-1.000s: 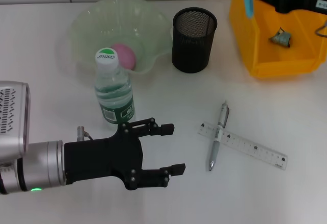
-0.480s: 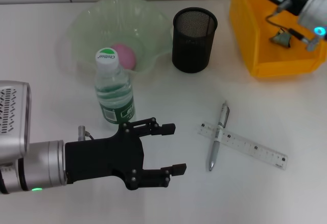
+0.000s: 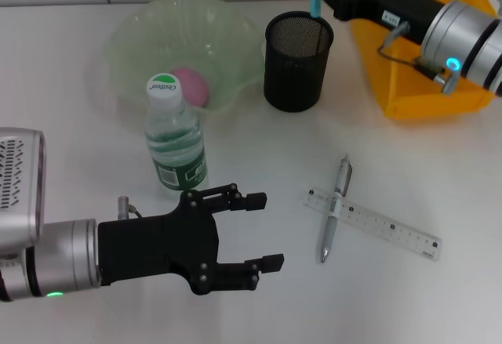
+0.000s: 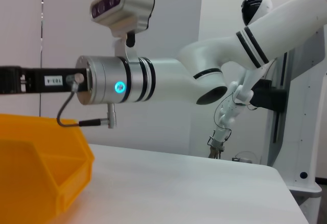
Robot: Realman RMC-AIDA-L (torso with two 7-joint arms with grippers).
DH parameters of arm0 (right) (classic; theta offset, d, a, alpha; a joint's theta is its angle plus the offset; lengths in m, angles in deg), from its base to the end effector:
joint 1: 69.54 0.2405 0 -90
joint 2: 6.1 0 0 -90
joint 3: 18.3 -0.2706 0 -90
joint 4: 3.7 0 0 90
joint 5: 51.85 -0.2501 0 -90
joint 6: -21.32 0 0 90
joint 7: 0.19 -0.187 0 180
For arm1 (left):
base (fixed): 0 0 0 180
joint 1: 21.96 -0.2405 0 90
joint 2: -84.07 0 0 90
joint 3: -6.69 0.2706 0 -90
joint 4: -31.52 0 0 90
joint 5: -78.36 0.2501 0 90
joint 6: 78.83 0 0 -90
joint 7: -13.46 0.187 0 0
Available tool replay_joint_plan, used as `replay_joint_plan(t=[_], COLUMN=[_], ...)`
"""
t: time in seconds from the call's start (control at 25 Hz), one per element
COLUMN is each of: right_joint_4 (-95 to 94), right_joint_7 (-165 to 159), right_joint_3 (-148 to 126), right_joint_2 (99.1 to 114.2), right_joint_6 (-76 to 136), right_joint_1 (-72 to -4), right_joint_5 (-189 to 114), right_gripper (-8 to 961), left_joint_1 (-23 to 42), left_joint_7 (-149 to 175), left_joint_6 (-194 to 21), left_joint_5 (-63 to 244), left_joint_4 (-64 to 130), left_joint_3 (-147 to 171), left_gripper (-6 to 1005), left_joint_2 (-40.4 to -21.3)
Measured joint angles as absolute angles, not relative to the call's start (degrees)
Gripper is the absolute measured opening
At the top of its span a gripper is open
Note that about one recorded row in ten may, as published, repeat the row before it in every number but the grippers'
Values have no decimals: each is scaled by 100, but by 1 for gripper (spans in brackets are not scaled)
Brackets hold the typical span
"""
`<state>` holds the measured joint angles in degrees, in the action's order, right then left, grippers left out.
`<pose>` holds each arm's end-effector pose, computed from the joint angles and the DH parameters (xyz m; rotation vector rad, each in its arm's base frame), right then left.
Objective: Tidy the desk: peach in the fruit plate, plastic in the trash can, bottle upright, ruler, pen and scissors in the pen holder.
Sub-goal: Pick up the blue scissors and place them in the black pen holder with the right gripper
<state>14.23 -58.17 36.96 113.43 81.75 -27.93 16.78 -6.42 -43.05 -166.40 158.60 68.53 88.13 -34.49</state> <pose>0.2186 0.4874 -0.0725 -2.2278 0.5708 0.9313 -0.2605 0.2863 -0.1146 -2.8653 -0.2124 -0.9360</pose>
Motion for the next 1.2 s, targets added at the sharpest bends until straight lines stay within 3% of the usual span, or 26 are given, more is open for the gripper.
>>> replay_joint_plan(t=[0.68,0.88,1.2], right_joint_4=[1238,1298,3130], right_joint_7=[-5525,-5533,-7392], right_joint_3=[4146,4118,4161], right_joint_2=[11343,11347,11310], right_joint_6=[7861,8026,9239], right_joint_1=[-2797,-2871,-3917], right_joint_5=[1646,1631,1724], right_gripper=[323,394,535], left_joint_1=[-597,-605,-625], left_joint_7=[-4234,-4234,-4234], left_joint_6=[-16632,-16633,-16661], left_joint_5=[15860,15860,15860], left_joint_4=[6725,6721,6720], left_joint_3=[8843,8843,8843], left_gripper=[783,783,783], left_joint_2=[-3458,-3458,-3452])
